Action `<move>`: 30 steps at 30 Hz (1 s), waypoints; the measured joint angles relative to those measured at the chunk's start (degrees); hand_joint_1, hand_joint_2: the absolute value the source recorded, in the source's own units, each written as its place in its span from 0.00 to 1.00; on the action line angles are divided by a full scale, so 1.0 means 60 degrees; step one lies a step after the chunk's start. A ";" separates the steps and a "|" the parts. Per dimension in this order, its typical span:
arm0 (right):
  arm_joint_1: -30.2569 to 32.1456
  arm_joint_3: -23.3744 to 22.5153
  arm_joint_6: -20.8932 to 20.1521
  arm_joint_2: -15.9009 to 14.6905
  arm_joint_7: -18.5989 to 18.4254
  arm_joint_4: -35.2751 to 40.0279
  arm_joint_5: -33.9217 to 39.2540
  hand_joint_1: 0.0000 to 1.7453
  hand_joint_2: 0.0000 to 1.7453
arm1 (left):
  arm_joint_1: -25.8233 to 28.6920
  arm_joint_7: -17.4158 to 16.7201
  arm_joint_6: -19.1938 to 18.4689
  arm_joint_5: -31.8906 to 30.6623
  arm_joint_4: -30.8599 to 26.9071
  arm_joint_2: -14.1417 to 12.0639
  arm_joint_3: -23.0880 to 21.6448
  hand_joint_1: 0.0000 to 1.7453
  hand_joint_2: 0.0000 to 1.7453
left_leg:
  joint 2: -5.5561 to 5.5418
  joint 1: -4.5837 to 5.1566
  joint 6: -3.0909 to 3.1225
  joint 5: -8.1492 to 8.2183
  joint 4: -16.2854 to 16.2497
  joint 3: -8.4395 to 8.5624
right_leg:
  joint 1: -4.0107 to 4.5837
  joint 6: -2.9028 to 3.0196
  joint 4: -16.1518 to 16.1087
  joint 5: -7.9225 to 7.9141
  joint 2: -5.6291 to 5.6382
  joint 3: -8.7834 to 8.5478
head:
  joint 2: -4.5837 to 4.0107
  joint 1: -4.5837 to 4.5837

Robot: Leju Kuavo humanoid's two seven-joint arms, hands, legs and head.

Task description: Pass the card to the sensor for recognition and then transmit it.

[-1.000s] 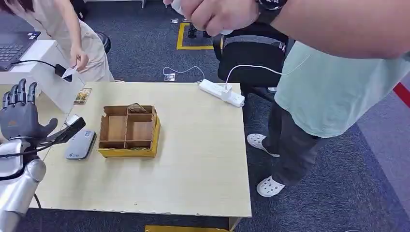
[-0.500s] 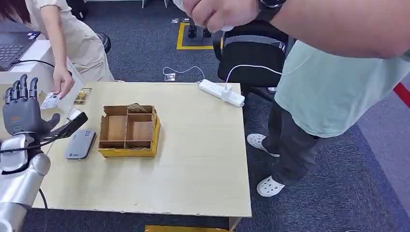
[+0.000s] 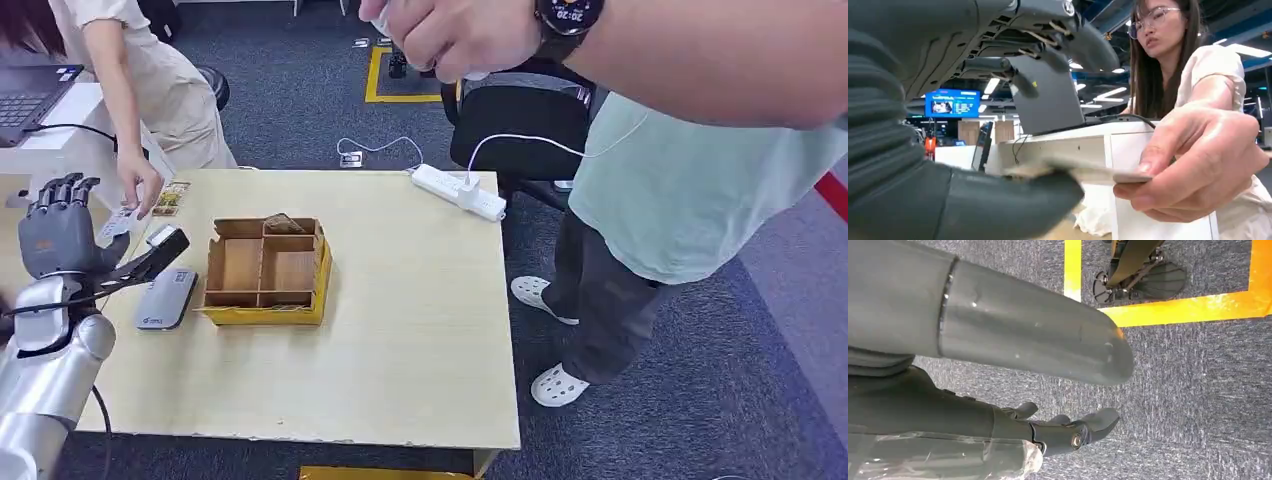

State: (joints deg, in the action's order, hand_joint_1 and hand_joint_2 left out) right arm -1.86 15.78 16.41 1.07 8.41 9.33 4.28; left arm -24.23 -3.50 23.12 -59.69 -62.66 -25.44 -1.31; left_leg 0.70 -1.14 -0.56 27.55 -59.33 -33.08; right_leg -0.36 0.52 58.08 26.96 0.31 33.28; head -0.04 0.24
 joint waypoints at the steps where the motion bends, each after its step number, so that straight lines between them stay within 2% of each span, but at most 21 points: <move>1: 0.0000 0.0000 -0.0004 0.0000 0.0000 0.0000 0.0000 0.00 0.00 | -0.0006 0.0004 -0.0018 0.0004 0.0015 0.0000 -0.0007 1.00 1.00 | 0.0000 0.0000 0.0000 0.0000 0.0000 0.0000 | 0.0000 0.0000 0.0000 0.0000 0.0000 0.0000 | 0.0000 0.0000; 5: 0.0000 0.0000 0.0044 0.0000 -0.0004 0.0000 -0.0004 0.00 0.00 | -0.0007 0.0037 -0.0018 0.0077 0.0025 -0.0004 -0.0015 1.00 1.00 | 0.0000 0.0000 0.0000 0.0000 0.0000 -0.0001 | 0.0000 0.0000 0.0000 0.0000 0.0001 0.0000 | 0.0000 0.0000; 15: 0.0003 0.0000 0.0113 0.0000 -0.0004 0.0000 -0.0055 0.00 0.00 | 0.0007 0.0823 -0.0047 0.0677 0.0029 -0.0029 -0.0018 1.00 1.00 | 0.0000 0.0000 0.0000 0.0000 0.0000 -0.0005 | 0.0000 0.0000 0.0000 0.0000 -0.0001 0.0000 | 0.0000 0.0000; 20: 0.0003 0.0000 0.0113 0.0000 -0.0004 0.0000 -0.0058 0.00 0.00 | 0.0054 0.1027 0.0033 0.0867 0.0029 -0.0033 -0.0018 1.00 1.00 | -0.0001 0.0000 0.0000 0.0000 0.0000 -0.0006 | 0.0000 0.0000 0.0001 0.0000 -0.0002 -0.0001 | 0.0000 0.0000; 30: 0.0033 -0.0011 0.0113 0.0000 -0.0088 0.0000 -0.0022 0.00 0.00 | 0.0963 0.1111 -0.0149 0.0793 0.0025 -0.0124 -0.0018 1.00 1.00 | -0.0001 -0.0001 0.0001 0.0001 0.0001 -0.0013 | 0.0000 -0.0002 0.0000 0.0002 0.0000 0.0005 | 0.0000 -0.0004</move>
State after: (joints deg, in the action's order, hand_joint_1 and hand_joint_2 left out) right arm -1.67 15.72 17.09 1.07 7.89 9.33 4.15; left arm -18.45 3.17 22.23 -54.93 -62.51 -26.18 -1.42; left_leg 0.70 -1.14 -0.55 27.55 -59.32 -33.16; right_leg -0.36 0.51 58.08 26.97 0.31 33.31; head -0.04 0.22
